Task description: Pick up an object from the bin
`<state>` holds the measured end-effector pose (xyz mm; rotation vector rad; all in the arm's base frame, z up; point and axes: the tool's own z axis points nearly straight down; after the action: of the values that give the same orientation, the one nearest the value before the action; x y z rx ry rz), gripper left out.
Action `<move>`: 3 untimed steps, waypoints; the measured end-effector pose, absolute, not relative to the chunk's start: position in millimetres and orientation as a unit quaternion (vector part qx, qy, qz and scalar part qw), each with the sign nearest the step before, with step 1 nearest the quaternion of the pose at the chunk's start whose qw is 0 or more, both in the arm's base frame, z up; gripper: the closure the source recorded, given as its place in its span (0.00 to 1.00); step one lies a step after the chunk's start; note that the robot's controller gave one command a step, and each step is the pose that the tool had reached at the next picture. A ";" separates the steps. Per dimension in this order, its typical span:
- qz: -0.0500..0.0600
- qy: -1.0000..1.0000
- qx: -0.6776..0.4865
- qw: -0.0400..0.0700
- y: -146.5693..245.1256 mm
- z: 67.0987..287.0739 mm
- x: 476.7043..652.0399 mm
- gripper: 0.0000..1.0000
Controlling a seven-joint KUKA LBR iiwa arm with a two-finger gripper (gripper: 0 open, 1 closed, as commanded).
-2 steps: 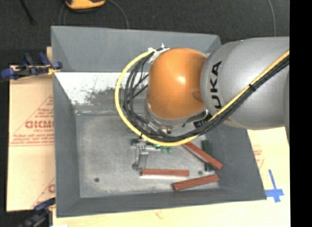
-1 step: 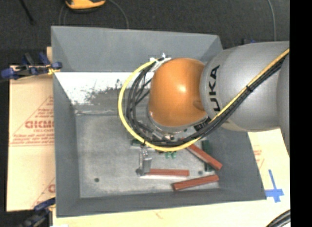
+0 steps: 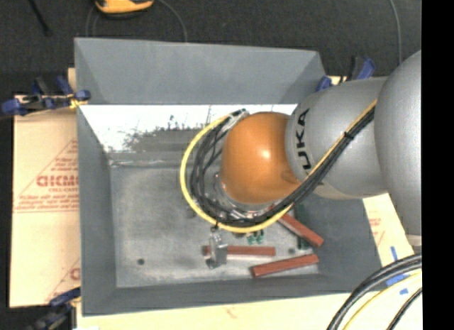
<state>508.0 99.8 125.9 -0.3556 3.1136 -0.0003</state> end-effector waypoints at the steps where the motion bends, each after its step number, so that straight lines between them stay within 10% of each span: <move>1: 0.000 0.988 -0.157 -0.006 66.2 111.5 502.7 0.00; 2: -0.001 0.949 -0.316 0.002 39.4 73.4 510.9 1.00; 3: -0.001 0.949 -0.315 0.002 39.4 73.4 510.9 1.00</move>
Offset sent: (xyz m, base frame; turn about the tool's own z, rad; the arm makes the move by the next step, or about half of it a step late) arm 0.0004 -0.0592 -0.0559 -0.4199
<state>510.9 39.4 73.4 -0.9881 2.9775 -0.0032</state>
